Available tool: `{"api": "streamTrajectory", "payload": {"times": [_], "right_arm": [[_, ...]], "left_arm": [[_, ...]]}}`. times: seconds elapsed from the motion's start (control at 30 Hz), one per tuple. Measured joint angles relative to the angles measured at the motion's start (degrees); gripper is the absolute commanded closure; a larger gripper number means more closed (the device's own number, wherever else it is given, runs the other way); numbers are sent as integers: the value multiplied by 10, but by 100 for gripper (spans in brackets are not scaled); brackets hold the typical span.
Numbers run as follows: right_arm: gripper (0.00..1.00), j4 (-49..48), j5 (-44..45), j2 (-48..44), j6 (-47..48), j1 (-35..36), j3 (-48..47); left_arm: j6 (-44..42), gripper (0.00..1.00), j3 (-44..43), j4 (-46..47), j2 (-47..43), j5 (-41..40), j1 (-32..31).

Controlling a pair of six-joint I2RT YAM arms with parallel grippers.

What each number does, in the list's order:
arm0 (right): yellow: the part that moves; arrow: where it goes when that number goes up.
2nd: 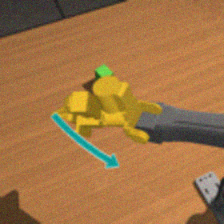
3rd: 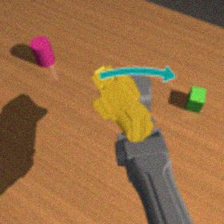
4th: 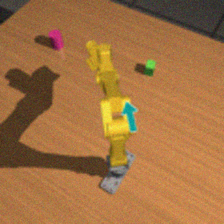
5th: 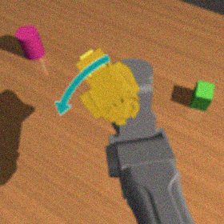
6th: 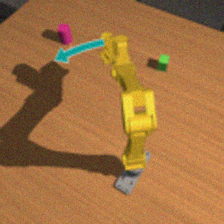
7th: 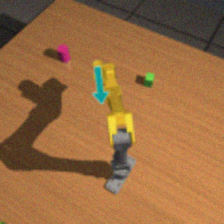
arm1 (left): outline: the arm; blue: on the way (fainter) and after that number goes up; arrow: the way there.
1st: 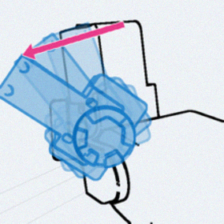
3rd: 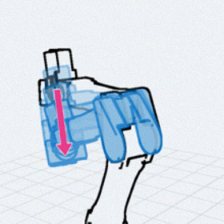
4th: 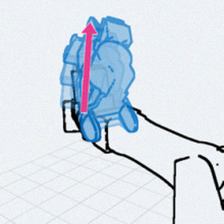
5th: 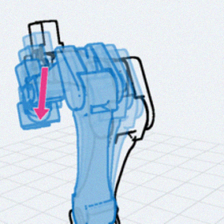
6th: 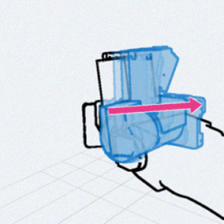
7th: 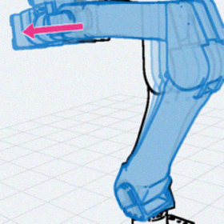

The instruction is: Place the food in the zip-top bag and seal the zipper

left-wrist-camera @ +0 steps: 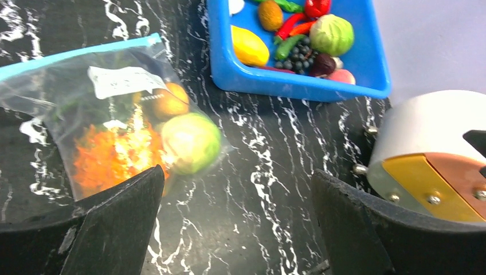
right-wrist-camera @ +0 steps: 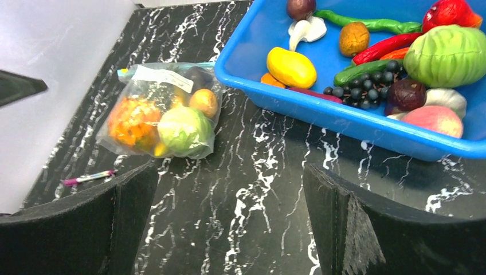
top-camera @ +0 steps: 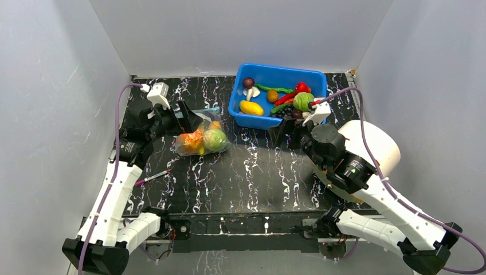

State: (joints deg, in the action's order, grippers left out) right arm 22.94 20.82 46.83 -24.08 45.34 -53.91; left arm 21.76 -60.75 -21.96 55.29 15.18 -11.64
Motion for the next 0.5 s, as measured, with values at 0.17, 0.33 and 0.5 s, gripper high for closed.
{"api": "streamTrajectory", "payload": {"times": [0.17,0.33,0.5], "right_arm": [[2,31,0,0,-58,0,-42],[2,49,-16,0,-115,0,-56],[2,60,-35,-3,-156,0,-46]], "left_arm": [[30,2,-7,-11,-16,36,-5],[46,2,-7,-10,-53,48,-5],[47,2,-4,-15,-73,45,-9]]}}
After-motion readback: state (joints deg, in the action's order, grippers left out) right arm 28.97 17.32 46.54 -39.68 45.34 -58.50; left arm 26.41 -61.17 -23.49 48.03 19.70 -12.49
